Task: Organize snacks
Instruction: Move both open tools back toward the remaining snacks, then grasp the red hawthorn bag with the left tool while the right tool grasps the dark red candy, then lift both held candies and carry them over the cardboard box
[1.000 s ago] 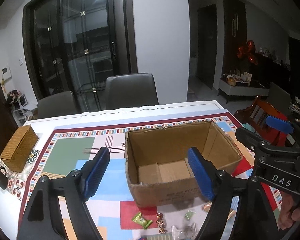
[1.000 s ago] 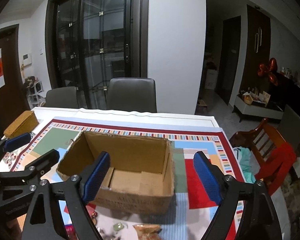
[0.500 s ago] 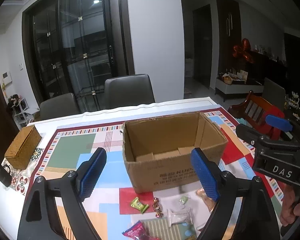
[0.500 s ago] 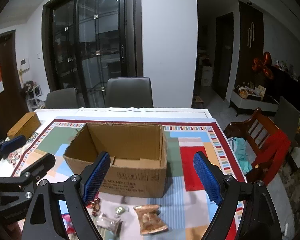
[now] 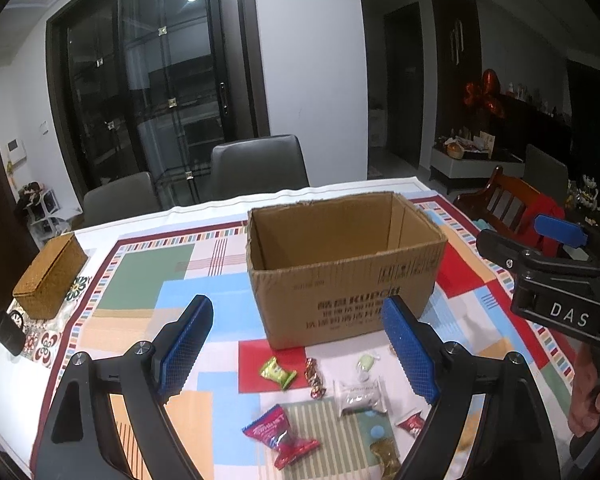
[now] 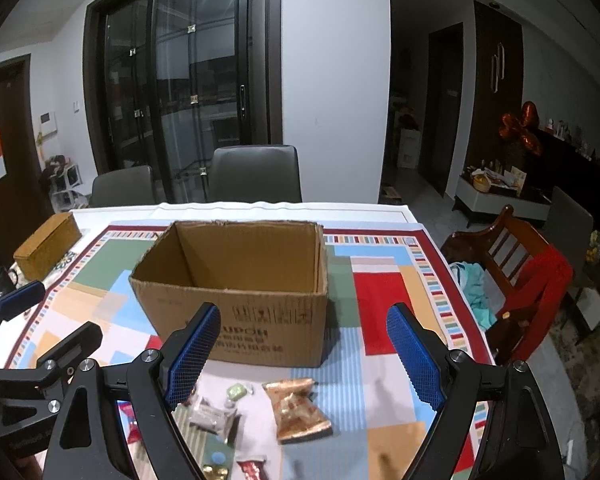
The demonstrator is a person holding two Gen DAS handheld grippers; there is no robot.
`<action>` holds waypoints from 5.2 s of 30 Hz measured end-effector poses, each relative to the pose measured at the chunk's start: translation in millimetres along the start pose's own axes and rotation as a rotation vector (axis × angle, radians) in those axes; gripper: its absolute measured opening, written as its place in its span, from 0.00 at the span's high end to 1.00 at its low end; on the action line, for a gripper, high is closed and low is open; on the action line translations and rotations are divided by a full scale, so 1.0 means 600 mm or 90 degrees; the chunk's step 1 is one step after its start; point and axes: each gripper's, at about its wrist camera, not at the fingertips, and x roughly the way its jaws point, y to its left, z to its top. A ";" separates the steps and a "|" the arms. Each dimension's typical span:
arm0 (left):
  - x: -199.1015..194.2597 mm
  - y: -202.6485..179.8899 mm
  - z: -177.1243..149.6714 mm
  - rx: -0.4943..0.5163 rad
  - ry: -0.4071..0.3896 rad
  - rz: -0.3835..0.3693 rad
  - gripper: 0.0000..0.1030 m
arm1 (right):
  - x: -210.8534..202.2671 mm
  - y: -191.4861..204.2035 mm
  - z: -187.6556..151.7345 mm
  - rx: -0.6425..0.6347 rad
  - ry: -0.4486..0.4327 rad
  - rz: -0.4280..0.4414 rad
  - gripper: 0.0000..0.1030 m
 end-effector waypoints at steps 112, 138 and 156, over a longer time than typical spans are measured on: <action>0.175 0.034 -0.255 -0.033 0.191 -0.013 0.67 | 0.132 0.090 -0.307 -0.019 0.249 0.013 0.77; 0.091 0.036 -0.203 -0.044 0.148 0.010 0.68 | 0.076 0.066 -0.235 0.011 0.183 0.040 0.77; 0.057 0.050 -0.123 -0.057 0.099 0.012 0.68 | 0.044 0.065 -0.144 0.011 0.112 0.059 0.78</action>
